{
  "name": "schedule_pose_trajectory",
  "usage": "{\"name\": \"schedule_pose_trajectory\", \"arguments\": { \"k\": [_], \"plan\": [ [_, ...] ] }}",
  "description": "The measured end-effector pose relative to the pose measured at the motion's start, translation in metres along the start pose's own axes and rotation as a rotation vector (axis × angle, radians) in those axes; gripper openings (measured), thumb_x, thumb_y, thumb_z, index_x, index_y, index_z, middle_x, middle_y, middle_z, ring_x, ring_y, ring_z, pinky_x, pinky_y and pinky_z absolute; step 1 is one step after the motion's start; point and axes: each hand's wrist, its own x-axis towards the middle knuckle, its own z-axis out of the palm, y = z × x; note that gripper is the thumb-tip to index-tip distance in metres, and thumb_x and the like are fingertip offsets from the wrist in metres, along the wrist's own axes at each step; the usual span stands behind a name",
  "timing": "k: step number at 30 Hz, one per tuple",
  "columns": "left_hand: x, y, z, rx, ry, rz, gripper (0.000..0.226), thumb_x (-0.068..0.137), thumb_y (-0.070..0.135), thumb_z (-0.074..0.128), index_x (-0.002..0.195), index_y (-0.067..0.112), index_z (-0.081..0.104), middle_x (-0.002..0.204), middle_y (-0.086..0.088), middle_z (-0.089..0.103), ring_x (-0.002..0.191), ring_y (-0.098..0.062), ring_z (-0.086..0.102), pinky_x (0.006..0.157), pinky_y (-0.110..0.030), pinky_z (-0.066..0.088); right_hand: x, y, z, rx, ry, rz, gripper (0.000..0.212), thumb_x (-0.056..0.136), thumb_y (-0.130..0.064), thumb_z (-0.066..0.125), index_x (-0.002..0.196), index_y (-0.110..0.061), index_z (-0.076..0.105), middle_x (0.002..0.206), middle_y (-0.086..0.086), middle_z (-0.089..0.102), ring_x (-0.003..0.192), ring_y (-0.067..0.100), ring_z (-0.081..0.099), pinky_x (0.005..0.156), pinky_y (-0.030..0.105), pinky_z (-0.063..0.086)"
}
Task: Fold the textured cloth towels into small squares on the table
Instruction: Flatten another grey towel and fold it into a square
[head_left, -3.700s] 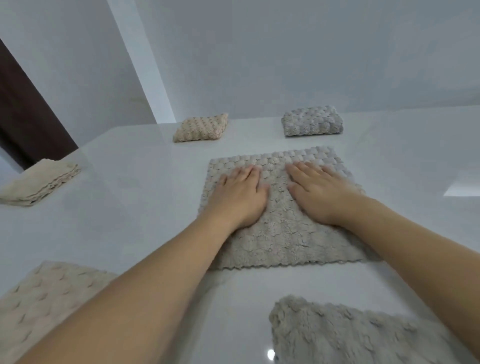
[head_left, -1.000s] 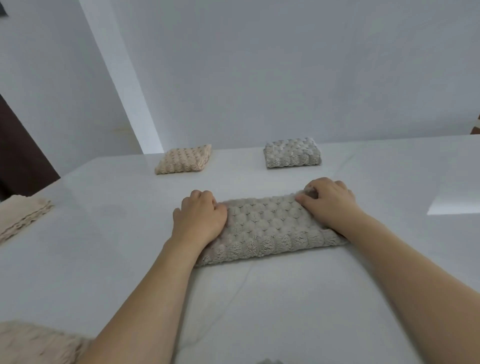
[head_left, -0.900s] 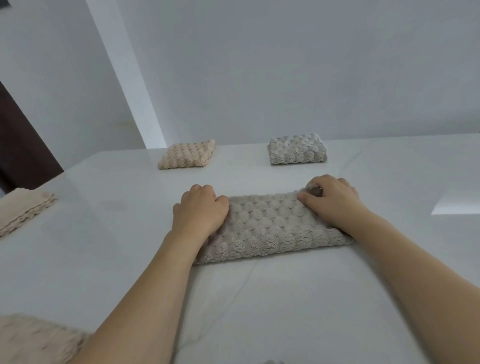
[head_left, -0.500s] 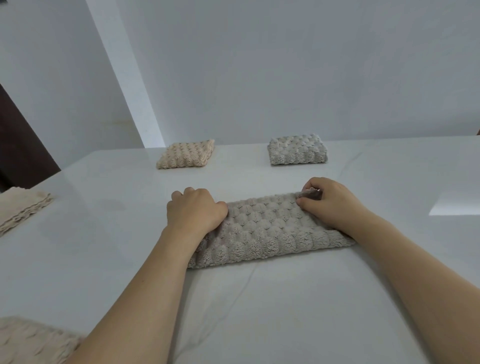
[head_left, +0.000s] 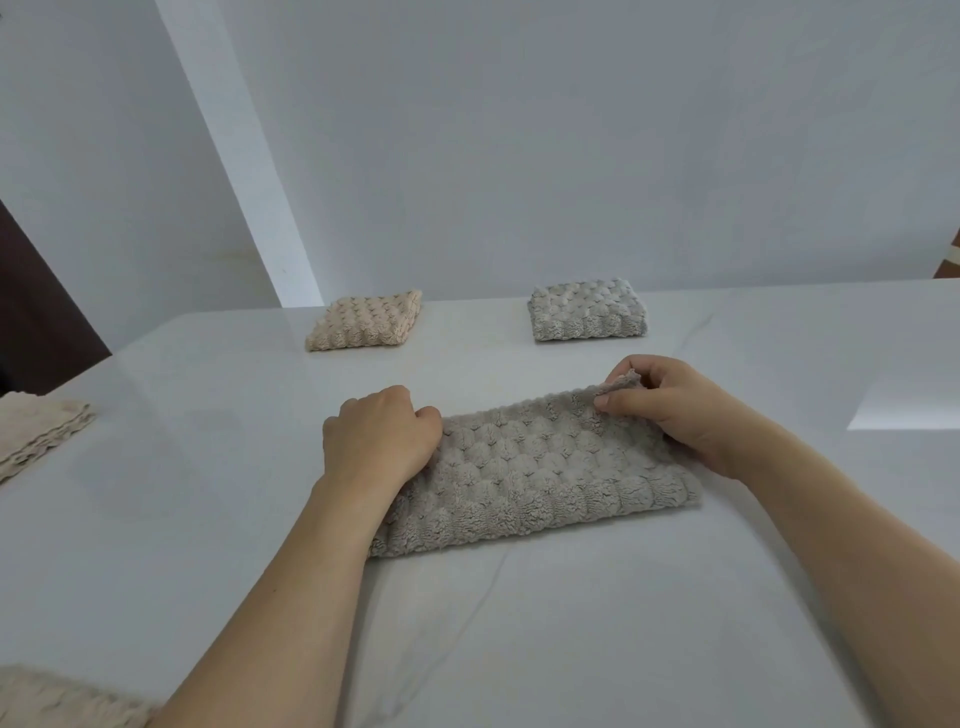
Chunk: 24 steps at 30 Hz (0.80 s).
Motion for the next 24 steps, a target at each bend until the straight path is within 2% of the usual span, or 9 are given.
{"name": "schedule_pose_trajectory", "arguments": {
  "k": [3,7,12,16,18,20,24],
  "plan": [
    [0.0,0.0,0.002,0.034,-0.005,-0.001,0.026,0.09,0.034,0.039,0.082,0.014,0.053,0.08,-0.001,0.056,0.086,-0.029,0.052,0.075,-0.037,0.038,0.002,0.0,-0.002,-0.018,-0.027,0.009,0.015,0.081,0.001,0.071,0.08,-0.009,0.06,0.079,0.013,0.056,0.071,0.023,0.056,0.063,0.03,0.047],
    [-0.001,-0.001,0.004,0.023,-0.002,-0.005,0.024,0.09,0.032,0.038,0.08,0.014,0.051,0.078,-0.001,0.055,0.086,-0.029,0.05,0.074,-0.037,0.036,0.002,0.003,-0.001,0.064,0.024,-0.033,0.016,0.081,0.003,0.07,0.078,-0.008,0.059,0.073,0.01,0.059,0.062,0.017,0.06,0.054,0.025,0.052],
    [-0.002,0.0,0.004,0.015,-0.005,-0.006,0.022,0.091,0.027,0.036,0.082,0.013,0.051,0.082,-0.003,0.057,0.087,-0.029,0.049,0.076,-0.038,0.037,0.005,0.008,-0.002,0.136,0.072,-0.048,0.013,0.08,0.004,0.07,0.083,-0.007,0.064,0.076,0.013,0.065,0.064,0.02,0.064,0.061,0.028,0.057],
    [-0.002,0.001,0.003,0.017,-0.011,-0.008,0.024,0.093,0.026,0.032,0.083,0.013,0.049,0.085,-0.004,0.057,0.088,-0.03,0.047,0.079,-0.039,0.038,0.006,0.009,-0.004,0.235,0.128,-0.072,0.002,0.084,-0.004,0.067,0.084,-0.003,0.068,0.076,0.013,0.066,0.065,0.021,0.061,0.059,0.024,0.053],
    [-0.003,0.001,0.003,0.016,-0.008,-0.013,0.024,0.094,0.026,0.032,0.085,0.013,0.05,0.085,-0.004,0.057,0.088,-0.029,0.047,0.078,-0.039,0.036,0.007,0.01,-0.004,0.19,0.184,-0.076,0.004,0.085,-0.004,0.067,0.085,-0.002,0.07,0.074,0.012,0.065,0.062,0.018,0.058,0.056,0.022,0.048],
    [-0.003,0.001,0.003,0.013,-0.007,-0.015,0.024,0.094,0.025,0.032,0.087,0.012,0.051,0.084,-0.003,0.057,0.087,-0.029,0.048,0.078,-0.039,0.035,0.009,0.011,-0.002,0.122,0.233,-0.083,0.003,0.085,-0.003,0.067,0.086,-0.002,0.07,0.069,0.007,0.063,0.052,0.008,0.056,0.05,0.017,0.045],
    [-0.002,0.0,0.003,0.008,-0.018,-0.015,0.022,0.094,0.024,0.032,0.091,0.013,0.051,0.087,-0.003,0.058,0.089,-0.029,0.048,0.078,-0.039,0.035,0.012,0.014,-0.001,0.011,0.317,-0.114,0.007,0.085,-0.003,0.068,0.086,-0.009,0.071,0.068,0.002,0.06,0.042,-0.002,0.048,0.045,0.011,0.039]
  ]
}}
